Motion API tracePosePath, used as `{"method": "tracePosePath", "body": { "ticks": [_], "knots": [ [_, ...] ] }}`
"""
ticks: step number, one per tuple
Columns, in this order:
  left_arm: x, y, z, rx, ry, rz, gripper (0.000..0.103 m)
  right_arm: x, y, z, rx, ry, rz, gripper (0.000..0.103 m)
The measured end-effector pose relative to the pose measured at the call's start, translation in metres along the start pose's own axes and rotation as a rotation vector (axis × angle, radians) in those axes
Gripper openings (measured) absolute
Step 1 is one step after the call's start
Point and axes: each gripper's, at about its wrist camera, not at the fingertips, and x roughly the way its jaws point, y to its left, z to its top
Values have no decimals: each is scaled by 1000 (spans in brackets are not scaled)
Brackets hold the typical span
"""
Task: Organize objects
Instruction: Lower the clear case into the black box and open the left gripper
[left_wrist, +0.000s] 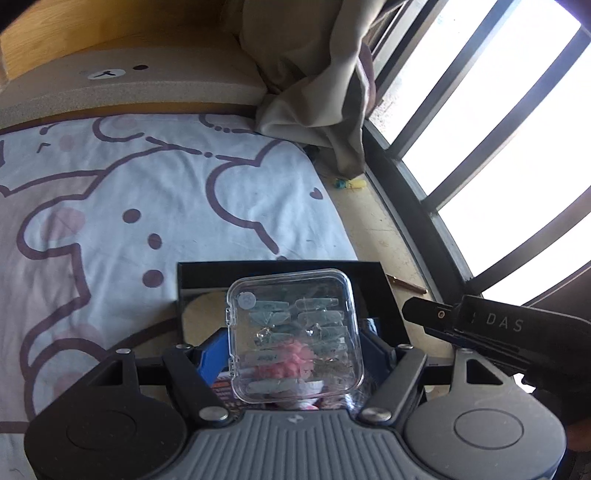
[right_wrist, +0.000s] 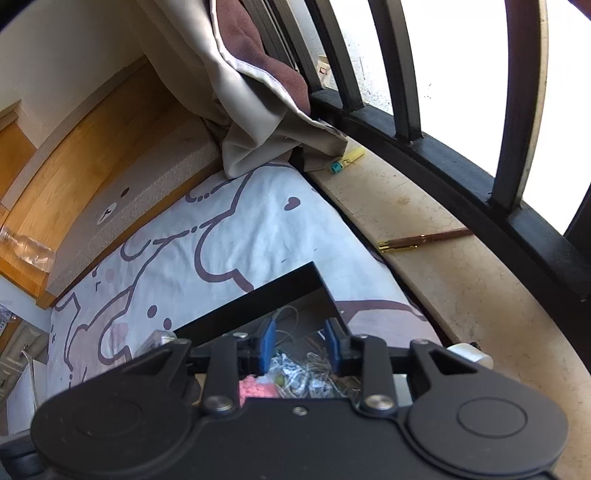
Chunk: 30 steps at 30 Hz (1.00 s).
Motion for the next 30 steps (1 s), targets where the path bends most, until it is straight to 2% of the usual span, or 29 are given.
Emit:
{"method": "tracePosePath", "body": {
  "ticks": [9, 17, 18, 20, 30],
  "knots": [
    [26, -36, -18, -11, 65, -53, 74, -20, -25, 4, 25, -22, 9, 31],
    [41, -46, -24, -56, 83, -94, 75, -22, -34, 6, 28, -18, 14, 31],
    [43, -47, -24, -56, 96, -100, 77, -21, -35, 6, 28, -16, 14, 31],
    [45, -46, -24, -72, 117, -106, 94, -20, -36, 7, 31, -15, 14, 32],
    [37, -44, -21, -31, 101, -62, 92, -19, -32, 7, 18, -7, 18, 32]
  ]
}}
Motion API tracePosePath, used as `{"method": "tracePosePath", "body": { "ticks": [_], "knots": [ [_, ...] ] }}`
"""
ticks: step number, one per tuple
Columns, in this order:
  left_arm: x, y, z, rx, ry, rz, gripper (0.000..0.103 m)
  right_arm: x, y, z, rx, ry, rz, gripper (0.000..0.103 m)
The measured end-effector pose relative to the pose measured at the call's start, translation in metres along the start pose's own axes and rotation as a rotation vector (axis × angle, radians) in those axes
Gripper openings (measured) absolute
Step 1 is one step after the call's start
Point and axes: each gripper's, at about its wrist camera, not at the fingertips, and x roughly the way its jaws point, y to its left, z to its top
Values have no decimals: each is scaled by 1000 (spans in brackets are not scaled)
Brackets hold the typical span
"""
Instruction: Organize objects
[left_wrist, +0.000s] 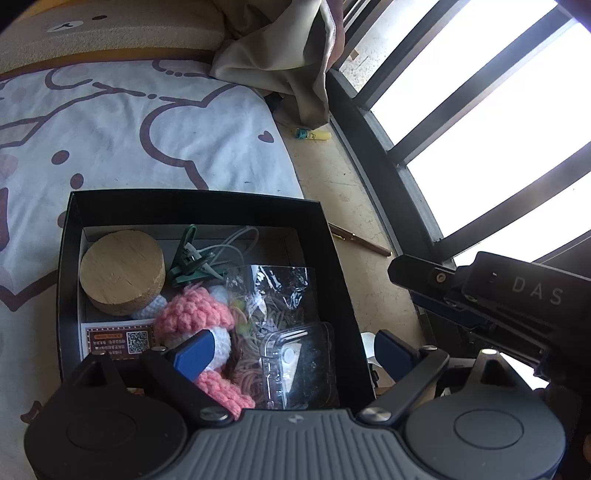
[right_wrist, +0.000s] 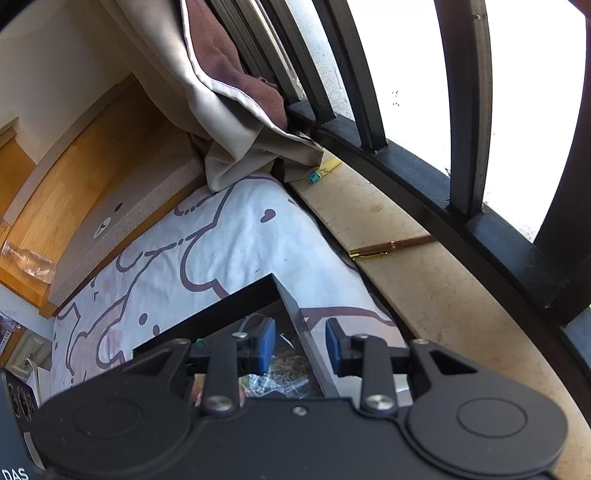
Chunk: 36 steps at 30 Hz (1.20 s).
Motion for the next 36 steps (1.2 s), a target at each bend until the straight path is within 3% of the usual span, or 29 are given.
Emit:
{"method": "tracePosePath", "body": {
  "ticks": [13, 28, 36],
  "knots": [
    [-38, 8, 3, 75, -73, 102, 92, -16, 18, -7, -13, -14, 27, 32],
    [-110, 23, -6, 89, -178, 239, 93, -57, 53, -31, -65, -44, 62, 32],
    [-140, 20, -21, 118, -202, 289, 93, -85, 61, -47, -144, -68, 21, 32]
  ]
}}
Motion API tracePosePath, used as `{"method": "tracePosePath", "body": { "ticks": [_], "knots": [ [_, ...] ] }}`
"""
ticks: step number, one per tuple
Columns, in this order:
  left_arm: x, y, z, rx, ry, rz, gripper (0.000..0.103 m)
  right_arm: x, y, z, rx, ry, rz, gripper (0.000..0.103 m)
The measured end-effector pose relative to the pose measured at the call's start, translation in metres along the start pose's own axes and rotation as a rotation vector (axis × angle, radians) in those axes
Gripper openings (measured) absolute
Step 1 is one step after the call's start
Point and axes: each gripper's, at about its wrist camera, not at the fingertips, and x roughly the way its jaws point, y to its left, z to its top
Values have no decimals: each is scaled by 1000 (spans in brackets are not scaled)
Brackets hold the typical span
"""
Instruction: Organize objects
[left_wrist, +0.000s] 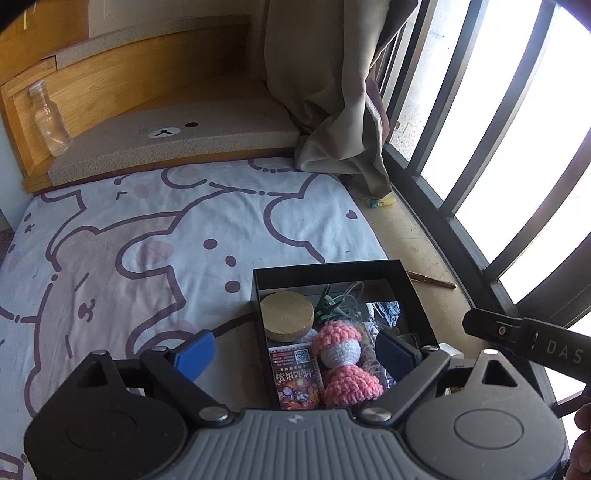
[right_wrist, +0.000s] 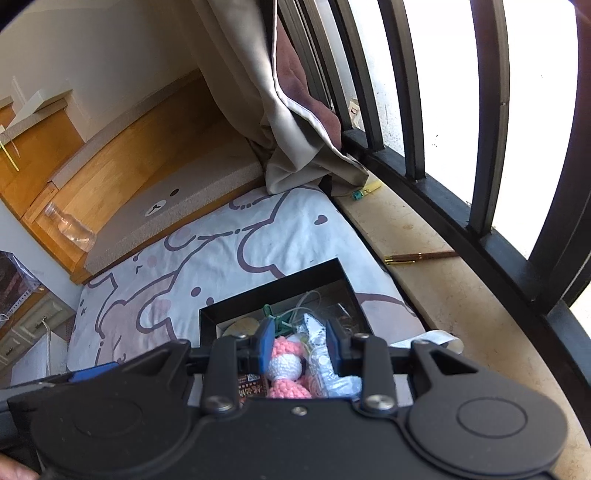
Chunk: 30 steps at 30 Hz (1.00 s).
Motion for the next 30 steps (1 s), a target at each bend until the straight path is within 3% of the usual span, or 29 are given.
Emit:
{"method": "tracePosePath", "body": {
  "ticks": [6, 18, 30],
  "knots": [
    [-19, 2, -5, 25, -18, 69, 93, -20, 4, -11, -60, -8, -25, 34],
    [-48, 18, -11, 50, -39, 134, 97, -40, 3, -22, -148, -13, -121, 40],
    [-48, 30, -24, 71, -17, 174, 101, -38, 16, -33, -216, 28, -218, 79]
  ]
}}
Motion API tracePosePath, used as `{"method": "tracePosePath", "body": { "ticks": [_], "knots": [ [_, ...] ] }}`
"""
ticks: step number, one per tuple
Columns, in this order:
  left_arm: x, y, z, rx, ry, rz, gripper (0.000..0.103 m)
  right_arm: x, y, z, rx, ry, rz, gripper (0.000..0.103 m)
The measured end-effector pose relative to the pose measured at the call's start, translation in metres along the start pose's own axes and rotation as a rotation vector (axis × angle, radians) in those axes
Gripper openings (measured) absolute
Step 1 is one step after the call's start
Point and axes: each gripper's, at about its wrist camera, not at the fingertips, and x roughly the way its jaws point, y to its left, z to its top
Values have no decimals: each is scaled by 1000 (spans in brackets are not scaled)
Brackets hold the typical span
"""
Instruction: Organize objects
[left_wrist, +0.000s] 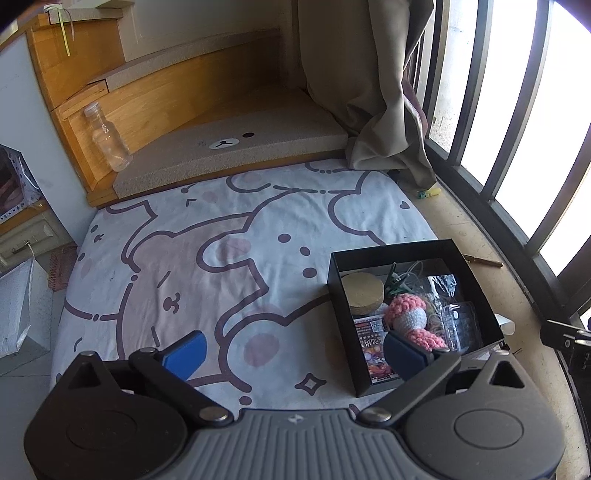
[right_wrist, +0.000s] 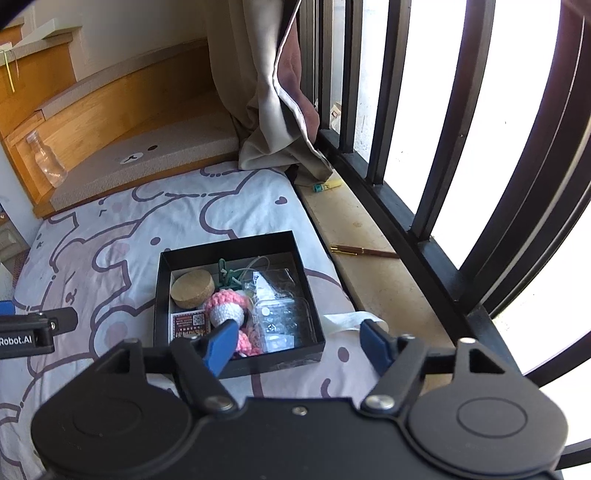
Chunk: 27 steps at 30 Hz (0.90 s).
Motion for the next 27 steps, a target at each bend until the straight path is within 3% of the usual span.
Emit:
{"method": "tracePosePath", "body": {
  "ticks": [7, 11, 27],
  "knots": [
    [3, 1, -5, 1, 14, 9, 103, 1, 2, -5, -9, 4, -20, 98],
    [6, 5, -8, -15, 27, 12, 103, 3, 3, -9, -19, 17, -40, 103],
    [10, 12, -15, -20, 56, 9, 103, 13, -3, -15, 2, 79, -74, 103]
  ]
}}
